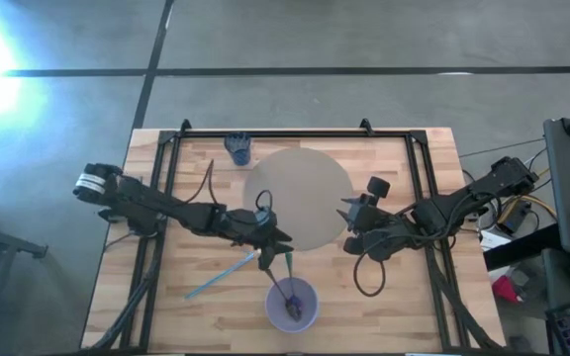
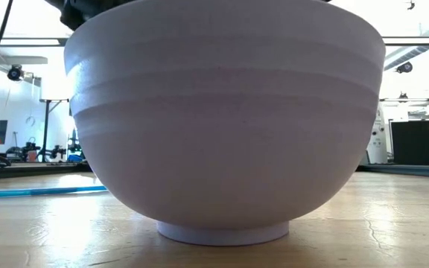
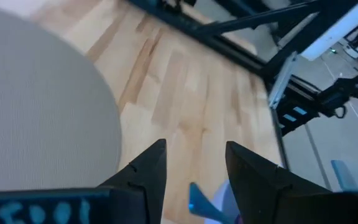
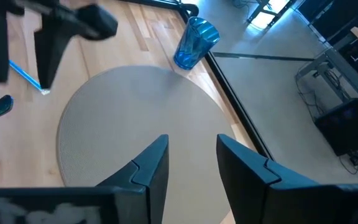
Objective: Pick & Place Utensil
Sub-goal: Put the blue straw into the blue cup
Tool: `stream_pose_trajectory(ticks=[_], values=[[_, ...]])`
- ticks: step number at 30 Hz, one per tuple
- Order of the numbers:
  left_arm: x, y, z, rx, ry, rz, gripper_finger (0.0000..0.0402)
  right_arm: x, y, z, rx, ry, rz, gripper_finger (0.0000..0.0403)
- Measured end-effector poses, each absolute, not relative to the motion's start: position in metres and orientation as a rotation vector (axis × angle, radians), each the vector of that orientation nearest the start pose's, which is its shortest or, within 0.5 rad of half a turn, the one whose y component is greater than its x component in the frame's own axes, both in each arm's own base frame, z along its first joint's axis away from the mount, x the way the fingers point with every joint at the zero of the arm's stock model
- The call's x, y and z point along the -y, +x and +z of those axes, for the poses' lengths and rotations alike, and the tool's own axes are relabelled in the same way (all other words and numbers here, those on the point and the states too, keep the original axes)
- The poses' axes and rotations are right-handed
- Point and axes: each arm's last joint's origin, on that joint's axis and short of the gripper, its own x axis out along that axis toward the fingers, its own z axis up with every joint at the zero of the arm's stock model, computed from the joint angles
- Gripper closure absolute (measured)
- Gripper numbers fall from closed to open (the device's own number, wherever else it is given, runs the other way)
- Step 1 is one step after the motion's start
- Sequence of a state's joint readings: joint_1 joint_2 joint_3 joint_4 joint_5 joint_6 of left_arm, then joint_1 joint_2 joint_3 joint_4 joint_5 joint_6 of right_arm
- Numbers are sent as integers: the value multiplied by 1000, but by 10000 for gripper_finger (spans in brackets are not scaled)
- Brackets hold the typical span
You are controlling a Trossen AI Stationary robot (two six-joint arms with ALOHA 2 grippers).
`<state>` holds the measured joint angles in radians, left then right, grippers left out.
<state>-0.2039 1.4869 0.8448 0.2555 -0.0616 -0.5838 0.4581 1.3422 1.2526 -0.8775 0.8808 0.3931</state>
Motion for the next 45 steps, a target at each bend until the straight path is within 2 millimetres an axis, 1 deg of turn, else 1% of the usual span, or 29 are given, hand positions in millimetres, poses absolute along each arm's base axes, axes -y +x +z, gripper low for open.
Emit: stream_pose_trajectory(ticks=[7, 11, 15, 18, 24, 26, 31, 35, 37, 40, 45], values=[[58, 290, 266, -347, -396, -68, 248, -94, 242, 328, -662, -230, -525, 263], [54, 271, 281, -352, -317, -79, 248, -94, 241, 326, -648, -166, -547, 258], [50, 255, 294, -340, -287, -78, 248, -95, 241, 321, -670, -158, -531, 252], [48, 245, 303, -321, -287, -77, 248, -94, 240, 315, -681, -153, -538, 247], [45, 228, 312, -325, -289, -67, 249, -93, 237, 296, -723, -170, -554, 238], [43, 224, 316, -360, -280, -38, 251, -92, 236, 290, -740, -164, -550, 236], [38, 214, 336, -486, -224, 84, 255, -91, 233, 278, -765, -127, -560, 231], [34, 205, 351, -586, -207, 183, 255, -91, 232, 274, -772, -109, -568, 229], [33, 201, 355, -627, -230, 220, 255, -91, 232, 274, -771, -108, -568, 231], [34, 196, 355, -703, -272, 256, 255, -91, 232, 274, -770, -107, -568, 231], [41, 196, 341, -828, -333, 278, 255, -91, 232, 274, -770, -107, -568, 227]])
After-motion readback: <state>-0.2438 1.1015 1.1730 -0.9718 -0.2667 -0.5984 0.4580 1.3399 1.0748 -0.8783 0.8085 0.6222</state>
